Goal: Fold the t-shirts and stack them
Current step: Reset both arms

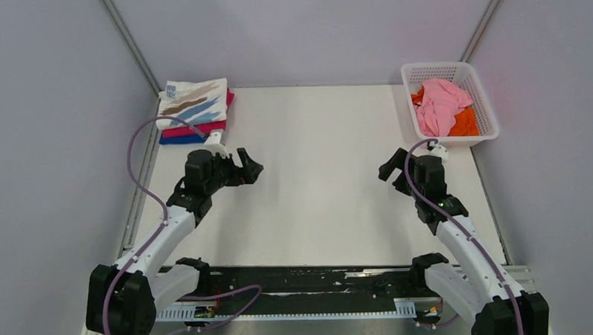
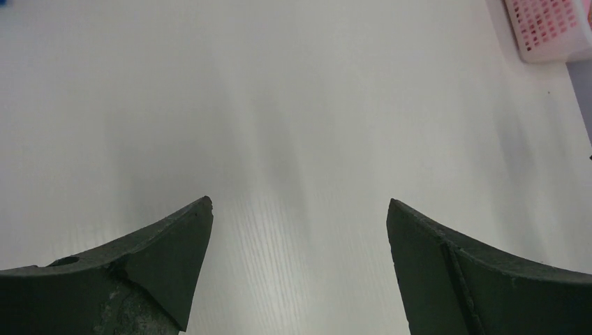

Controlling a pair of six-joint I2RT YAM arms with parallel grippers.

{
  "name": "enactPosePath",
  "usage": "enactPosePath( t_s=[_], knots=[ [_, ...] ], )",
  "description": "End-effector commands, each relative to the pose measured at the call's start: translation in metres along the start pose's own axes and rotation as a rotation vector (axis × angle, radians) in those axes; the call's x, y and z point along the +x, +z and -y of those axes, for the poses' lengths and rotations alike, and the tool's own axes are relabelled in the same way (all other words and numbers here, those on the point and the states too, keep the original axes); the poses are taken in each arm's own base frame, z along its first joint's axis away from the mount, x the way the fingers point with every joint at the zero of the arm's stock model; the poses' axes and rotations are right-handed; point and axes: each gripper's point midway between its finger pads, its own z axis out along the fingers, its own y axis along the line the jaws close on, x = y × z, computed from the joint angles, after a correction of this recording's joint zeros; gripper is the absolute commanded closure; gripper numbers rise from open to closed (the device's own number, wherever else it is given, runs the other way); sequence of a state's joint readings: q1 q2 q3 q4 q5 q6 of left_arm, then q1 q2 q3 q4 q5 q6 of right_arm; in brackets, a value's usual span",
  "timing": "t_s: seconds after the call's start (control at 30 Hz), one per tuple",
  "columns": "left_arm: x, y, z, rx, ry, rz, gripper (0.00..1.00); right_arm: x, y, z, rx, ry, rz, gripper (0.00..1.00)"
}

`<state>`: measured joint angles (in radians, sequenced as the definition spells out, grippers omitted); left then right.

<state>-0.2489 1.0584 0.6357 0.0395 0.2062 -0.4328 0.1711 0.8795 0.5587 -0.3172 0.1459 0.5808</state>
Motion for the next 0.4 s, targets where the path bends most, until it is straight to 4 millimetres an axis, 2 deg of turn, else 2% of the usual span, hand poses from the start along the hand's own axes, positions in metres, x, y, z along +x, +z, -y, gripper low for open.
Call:
enactPosePath(
  t_s=[0.0,0.13,0.23,0.37],
  knots=[
    [-0.003,-0.014,0.022,0.094,-0.061,0.066,0.00,-0.002,-0.006,-0.022,-0.153,0.057,0.054,0.00],
    [0.003,-0.020,0.019,0.074,-0.030,0.049,0.00,0.003,-0.006,-0.017,-0.159,0.076,0.073,0.00],
    [0.001,-0.022,0.020,0.078,-0.011,0.053,0.00,0.000,-0.006,-0.016,-0.158,0.071,0.099,0.00],
    [-0.001,-0.024,0.011,0.031,-0.005,0.067,0.00,-0.007,-0.008,-0.013,-0.149,0.043,0.136,0.00]
  ],
)
